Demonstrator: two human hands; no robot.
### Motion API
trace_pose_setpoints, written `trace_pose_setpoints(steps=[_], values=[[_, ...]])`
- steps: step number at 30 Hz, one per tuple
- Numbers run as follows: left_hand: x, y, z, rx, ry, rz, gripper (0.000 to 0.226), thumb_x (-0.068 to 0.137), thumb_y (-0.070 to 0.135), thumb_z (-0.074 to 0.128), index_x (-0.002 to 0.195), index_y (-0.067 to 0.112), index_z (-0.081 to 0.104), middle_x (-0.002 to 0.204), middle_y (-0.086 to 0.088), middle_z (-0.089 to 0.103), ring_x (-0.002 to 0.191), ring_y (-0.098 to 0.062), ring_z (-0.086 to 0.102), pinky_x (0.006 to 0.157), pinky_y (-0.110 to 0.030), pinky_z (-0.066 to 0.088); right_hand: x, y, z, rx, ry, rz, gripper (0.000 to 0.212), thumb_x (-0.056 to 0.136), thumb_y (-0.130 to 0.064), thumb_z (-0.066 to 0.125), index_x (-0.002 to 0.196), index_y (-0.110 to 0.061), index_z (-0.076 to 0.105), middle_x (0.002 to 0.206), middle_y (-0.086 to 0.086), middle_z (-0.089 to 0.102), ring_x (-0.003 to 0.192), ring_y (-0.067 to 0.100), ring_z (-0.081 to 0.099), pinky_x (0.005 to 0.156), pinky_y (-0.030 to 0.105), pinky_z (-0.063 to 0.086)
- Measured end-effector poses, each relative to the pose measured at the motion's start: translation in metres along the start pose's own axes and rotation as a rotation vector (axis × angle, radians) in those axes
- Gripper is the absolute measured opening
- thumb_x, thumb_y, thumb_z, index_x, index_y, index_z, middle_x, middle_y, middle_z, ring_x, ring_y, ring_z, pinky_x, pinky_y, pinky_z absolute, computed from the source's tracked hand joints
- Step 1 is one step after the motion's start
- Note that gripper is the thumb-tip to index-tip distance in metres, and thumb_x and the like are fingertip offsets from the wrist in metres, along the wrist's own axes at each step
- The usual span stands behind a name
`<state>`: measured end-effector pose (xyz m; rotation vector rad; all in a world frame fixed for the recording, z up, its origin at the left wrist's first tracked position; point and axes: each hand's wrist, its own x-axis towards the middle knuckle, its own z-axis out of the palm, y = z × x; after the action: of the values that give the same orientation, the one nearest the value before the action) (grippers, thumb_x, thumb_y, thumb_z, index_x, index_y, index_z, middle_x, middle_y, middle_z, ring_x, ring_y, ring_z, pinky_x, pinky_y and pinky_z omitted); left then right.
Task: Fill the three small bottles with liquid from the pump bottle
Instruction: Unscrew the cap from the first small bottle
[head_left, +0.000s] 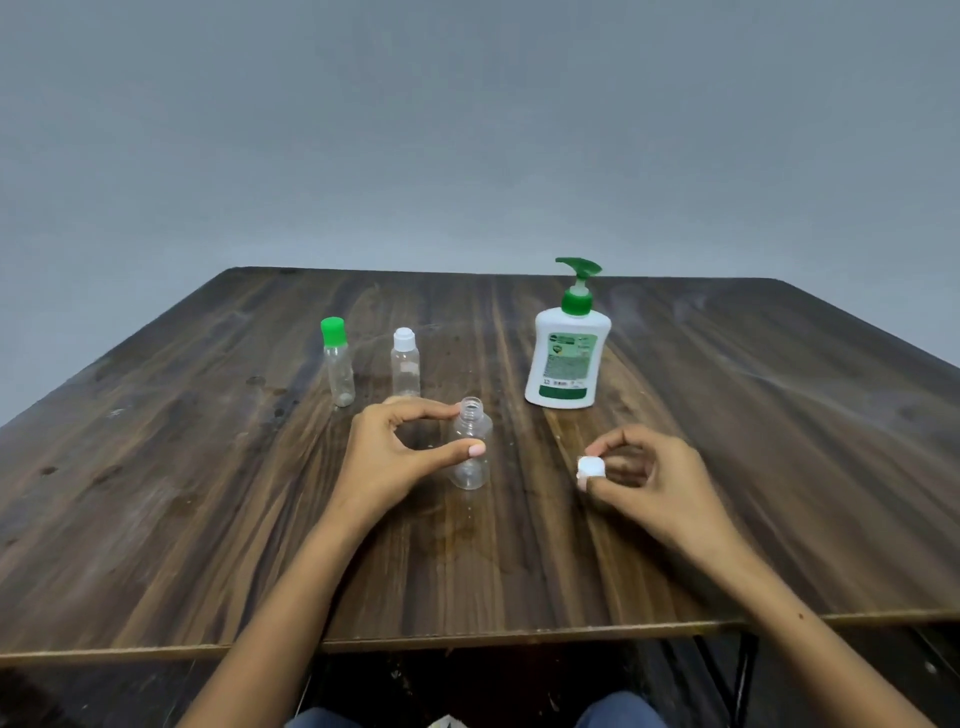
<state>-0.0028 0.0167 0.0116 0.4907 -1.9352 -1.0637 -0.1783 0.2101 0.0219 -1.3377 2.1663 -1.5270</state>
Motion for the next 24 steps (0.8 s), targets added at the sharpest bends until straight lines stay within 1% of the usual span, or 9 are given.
trace_pose_setpoints(steps=[2,5,8,11,14,16,18,21,24], values=[[-0.001,0.001,0.000,-0.011,0.001,-0.013,0.041,0.055,0.038,0.089,0.090,0.021,0.079,0.093,0.008,0.076,0.095,-0.004,0.068,0.092,-0.022,0.049,-0.010,0.005,-0.002,-0.009,-0.015,0.018,0.026,0.064,-0.006,0.086,0.079,-0.013,0.066,0.079,-0.004,0.072,0.077,0.005,0.070,0.070,0.018,0.053],[-0.002,0.003,-0.001,-0.007,-0.021,-0.018,0.040,0.059,0.032,0.091,0.094,0.018,0.079,0.095,0.006,0.076,0.097,-0.008,0.070,0.096,-0.033,0.051,-0.016,0.007,0.000,-0.059,-0.011,-0.016,0.034,0.057,-0.013,0.091,0.078,-0.013,0.065,0.078,-0.007,0.072,0.076,0.001,0.069,0.070,0.014,0.051],[-0.003,0.005,-0.002,0.001,-0.025,-0.018,0.038,0.062,0.027,0.092,0.095,0.015,0.079,0.095,0.005,0.077,0.097,-0.010,0.070,0.096,-0.037,0.053,-0.016,0.007,0.002,-0.187,-0.009,-0.088,0.034,0.056,-0.024,0.091,0.077,-0.020,0.066,0.076,-0.015,0.070,0.076,-0.003,0.065,0.069,0.010,0.046],[-0.004,0.007,-0.002,0.010,-0.027,-0.021,0.037,0.063,0.025,0.092,0.096,0.015,0.078,0.096,0.005,0.076,0.097,-0.009,0.070,0.095,-0.038,0.054,-0.017,0.006,0.001,-0.241,-0.013,-0.107,0.038,0.055,-0.034,0.091,0.082,-0.021,0.068,0.079,-0.017,0.069,0.078,-0.005,0.063,0.070,0.007,0.043],[-0.003,0.008,-0.003,0.017,-0.032,-0.027,0.036,0.064,0.025,0.091,0.096,0.016,0.078,0.097,0.006,0.076,0.097,-0.009,0.070,0.095,-0.040,0.054,-0.015,0.004,0.003,-0.259,0.077,-0.121,0.038,0.060,-0.041,0.087,0.088,-0.021,0.071,0.086,-0.017,0.069,0.086,-0.007,0.062,0.074,0.004,0.041],[-0.002,0.007,-0.002,0.021,-0.029,-0.021,0.037,0.062,0.026,0.091,0.096,0.017,0.078,0.096,0.006,0.076,0.097,-0.009,0.070,0.095,-0.039,0.053,-0.006,0.002,0.007,-0.255,0.185,-0.161,0.036,0.066,-0.037,0.085,0.094,-0.018,0.071,0.093,-0.015,0.069,0.091,-0.003,0.061,0.078,0.005,0.040],[-0.002,0.007,-0.002,0.021,-0.014,-0.014,0.038,0.059,0.028,0.092,0.094,0.017,0.079,0.094,0.005,0.076,0.095,-0.009,0.071,0.094,-0.039,0.054,0.007,0.000,0.012,-0.280,0.285,-0.217,0.039,0.071,-0.031,0.083,0.102,-0.014,0.068,0.104,-0.008,0.068,0.097,0.003,0.061,0.082,0.009,0.041],[-0.001,0.006,-0.002,0.024,-0.009,0.002,0.039,0.056,0.032,0.092,0.091,0.020,0.079,0.093,0.004,0.076,0.093,-0.008,0.070,0.093,-0.037,0.054,0.034,-0.007,0.020,-0.361,0.398,-0.261,0.050,0.075,-0.030,0.079,0.117,-0.011,0.060,0.122,-0.001,0.059,0.110,0.013,0.055,0.089,0.019,0.041],[-0.002,0.002,-0.002,0.024,-0.010,0.001,0.046,0.052,0.047,0.093,0.088,0.024,0.079,0.093,0.004,0.076,0.092,-0.006,0.070,0.091,-0.031,0.053,0.060,-0.011,0.031,-0.436,0.449,-0.244,0.067,0.078,-0.032,0.076,0.132,-0.006,0.048,0.138,0.008,0.045,0.124,0.021,0.042,0.099,0.032,0.039]])
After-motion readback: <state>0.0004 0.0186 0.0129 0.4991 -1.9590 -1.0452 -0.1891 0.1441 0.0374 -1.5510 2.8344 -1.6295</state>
